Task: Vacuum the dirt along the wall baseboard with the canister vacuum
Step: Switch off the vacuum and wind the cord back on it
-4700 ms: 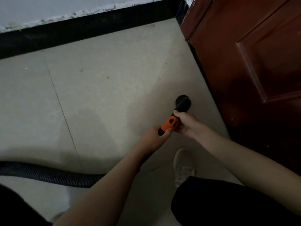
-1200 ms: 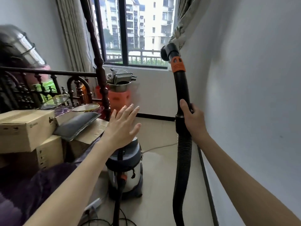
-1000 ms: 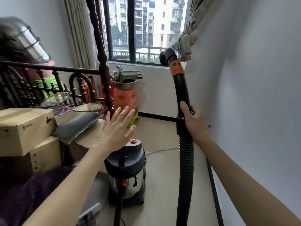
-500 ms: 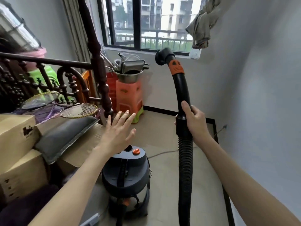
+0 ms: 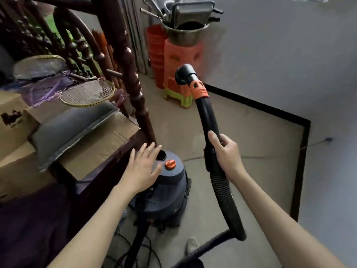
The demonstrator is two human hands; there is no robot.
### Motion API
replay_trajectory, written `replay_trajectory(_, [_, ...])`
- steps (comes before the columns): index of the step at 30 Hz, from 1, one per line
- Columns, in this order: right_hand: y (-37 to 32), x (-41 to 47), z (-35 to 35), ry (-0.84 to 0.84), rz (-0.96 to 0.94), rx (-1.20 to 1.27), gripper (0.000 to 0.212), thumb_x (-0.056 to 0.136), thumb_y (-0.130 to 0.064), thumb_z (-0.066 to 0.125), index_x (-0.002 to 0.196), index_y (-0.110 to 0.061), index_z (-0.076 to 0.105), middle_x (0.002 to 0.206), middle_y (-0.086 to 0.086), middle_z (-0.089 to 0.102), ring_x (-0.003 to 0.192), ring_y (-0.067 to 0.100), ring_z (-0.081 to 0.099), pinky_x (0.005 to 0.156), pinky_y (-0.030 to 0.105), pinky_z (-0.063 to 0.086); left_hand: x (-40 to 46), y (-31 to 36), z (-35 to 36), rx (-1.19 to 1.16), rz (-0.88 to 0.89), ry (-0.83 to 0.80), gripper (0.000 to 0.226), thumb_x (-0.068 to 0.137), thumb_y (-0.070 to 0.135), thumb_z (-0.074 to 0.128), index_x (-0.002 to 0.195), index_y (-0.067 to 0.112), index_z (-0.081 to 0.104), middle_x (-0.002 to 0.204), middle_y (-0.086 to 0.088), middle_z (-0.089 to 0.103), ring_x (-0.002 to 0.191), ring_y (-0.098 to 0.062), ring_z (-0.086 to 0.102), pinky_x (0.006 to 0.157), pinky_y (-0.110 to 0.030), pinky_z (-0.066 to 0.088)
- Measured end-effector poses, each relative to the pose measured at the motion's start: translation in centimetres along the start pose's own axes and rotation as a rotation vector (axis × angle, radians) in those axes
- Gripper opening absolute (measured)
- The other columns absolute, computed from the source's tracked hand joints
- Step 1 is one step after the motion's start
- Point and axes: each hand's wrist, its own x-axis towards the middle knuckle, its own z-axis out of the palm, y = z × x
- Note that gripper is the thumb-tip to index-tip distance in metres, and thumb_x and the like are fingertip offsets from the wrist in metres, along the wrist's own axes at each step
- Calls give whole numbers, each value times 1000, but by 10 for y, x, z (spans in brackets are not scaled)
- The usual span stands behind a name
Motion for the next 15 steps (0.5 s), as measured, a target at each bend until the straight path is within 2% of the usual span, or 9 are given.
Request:
replay_trajectory(3, [47, 31, 3, -57, 70, -31, 54, 95, -39, 59, 81, 13, 47, 71, 20, 52, 65, 25, 48, 67, 59, 47, 23, -12, 43, -23, -90, -85, 59, 101, 41, 29, 153, 23, 8, 160, 5, 3, 147, -15, -5, 118, -45, -1])
replay_trajectory(6, [94, 51, 8, -57, 139, -31, 48, 95, -36, 59, 76, 6, 48, 70, 23, 52, 64, 25, 48, 64, 57, 47, 37, -25, 86, -112, -200, -158, 58, 101, 36, 34, 152, 21, 12, 160, 4, 5, 147, -15, -2, 118, -45, 4])
replay_trajectory(7, [107, 57, 9, -44, 157, -38, 43, 95, -36, 59, 71, -1, 48, 68, 18, 52, 64, 23, 48, 62, 53, 46, 40, -29, 99, -136, -231, -180, 57, 101, 35, 35, 152, 21, 13, 160, 3, 7, 147, -16, 0, 118, -45, 5])
replay_trajectory(10, [142, 73, 19, -17, 180, -77, 41, 95, -34, 58, 61, -18, 42, 54, -13, 45, 55, 7, 41, 55, 27, 37, 51, -41, 130, -189, -287, -216, 55, 101, 32, 37, 151, 21, 17, 159, 1, 13, 147, -17, 4, 118, -45, 7])
replay_trajectory(12, [160, 84, 26, -21, 200, -86, 42, 96, -34, 59, 59, -23, 40, 49, -17, 42, 51, 2, 38, 51, 18, 33, 61, -46, 146, -219, -305, -208, 55, 101, 30, 38, 151, 19, 20, 158, 1, 16, 147, -16, 6, 118, -43, 6])
replay_trajectory(15, [182, 99, 35, -42, 208, -92, 41, 95, -32, 60, 60, -23, 42, 49, -17, 44, 50, 1, 38, 50, 16, 33, 79, -49, 167, -255, -309, -180, 56, 101, 29, 40, 151, 15, 20, 158, 0, 17, 147, -15, 6, 119, -39, 5])
